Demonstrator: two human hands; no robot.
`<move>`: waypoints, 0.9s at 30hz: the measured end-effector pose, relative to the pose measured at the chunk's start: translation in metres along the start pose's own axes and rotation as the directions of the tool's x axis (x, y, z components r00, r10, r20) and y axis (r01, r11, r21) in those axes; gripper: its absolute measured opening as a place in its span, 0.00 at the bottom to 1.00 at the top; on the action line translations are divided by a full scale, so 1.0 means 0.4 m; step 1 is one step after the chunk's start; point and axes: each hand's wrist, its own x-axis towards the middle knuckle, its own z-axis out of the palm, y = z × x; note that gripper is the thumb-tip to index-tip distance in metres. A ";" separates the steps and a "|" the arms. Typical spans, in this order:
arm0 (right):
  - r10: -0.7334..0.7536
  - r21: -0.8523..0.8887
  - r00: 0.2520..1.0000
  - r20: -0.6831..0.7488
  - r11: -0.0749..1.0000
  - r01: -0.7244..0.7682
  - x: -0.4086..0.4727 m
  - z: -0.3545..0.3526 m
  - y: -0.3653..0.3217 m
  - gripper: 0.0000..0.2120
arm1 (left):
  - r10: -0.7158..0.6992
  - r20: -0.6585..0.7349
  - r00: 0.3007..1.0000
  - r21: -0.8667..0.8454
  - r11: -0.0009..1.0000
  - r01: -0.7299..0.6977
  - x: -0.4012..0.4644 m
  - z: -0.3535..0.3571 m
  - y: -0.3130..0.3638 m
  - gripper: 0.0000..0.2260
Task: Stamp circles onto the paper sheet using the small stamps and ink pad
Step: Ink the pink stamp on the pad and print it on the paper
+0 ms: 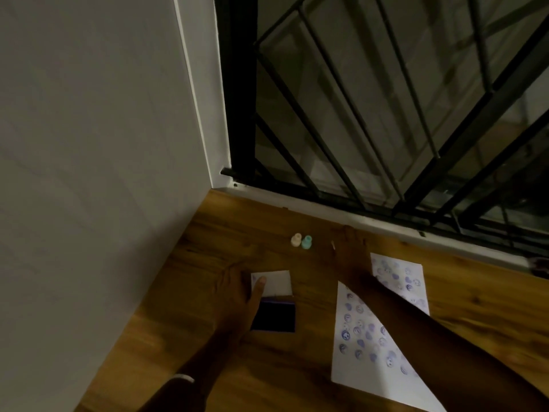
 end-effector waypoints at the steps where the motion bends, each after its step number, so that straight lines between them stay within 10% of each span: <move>1: -0.006 0.011 1.000 0.028 1.000 0.006 -0.010 -0.001 0.012 0.19 | -0.019 0.007 1.000 -0.050 0.999 0.020 -0.001 -0.001 0.000 0.31; 11: -0.008 0.387 0.994 0.111 0.921 -0.036 -0.124 -0.031 -0.055 0.06 | -0.023 0.072 0.997 -0.187 0.982 0.036 -0.013 -0.022 0.004 0.15; 17: -0.157 0.480 0.985 0.066 0.871 0.106 -0.211 -0.031 -0.157 0.05 | 0.204 0.039 0.978 0.063 0.976 -0.207 -0.078 -0.013 0.060 0.29; 27: -0.209 0.612 0.976 0.057 0.780 0.132 -0.305 -0.021 -0.251 0.03 | 0.242 0.197 0.950 -0.154 0.965 -0.213 -0.143 -0.041 0.070 0.09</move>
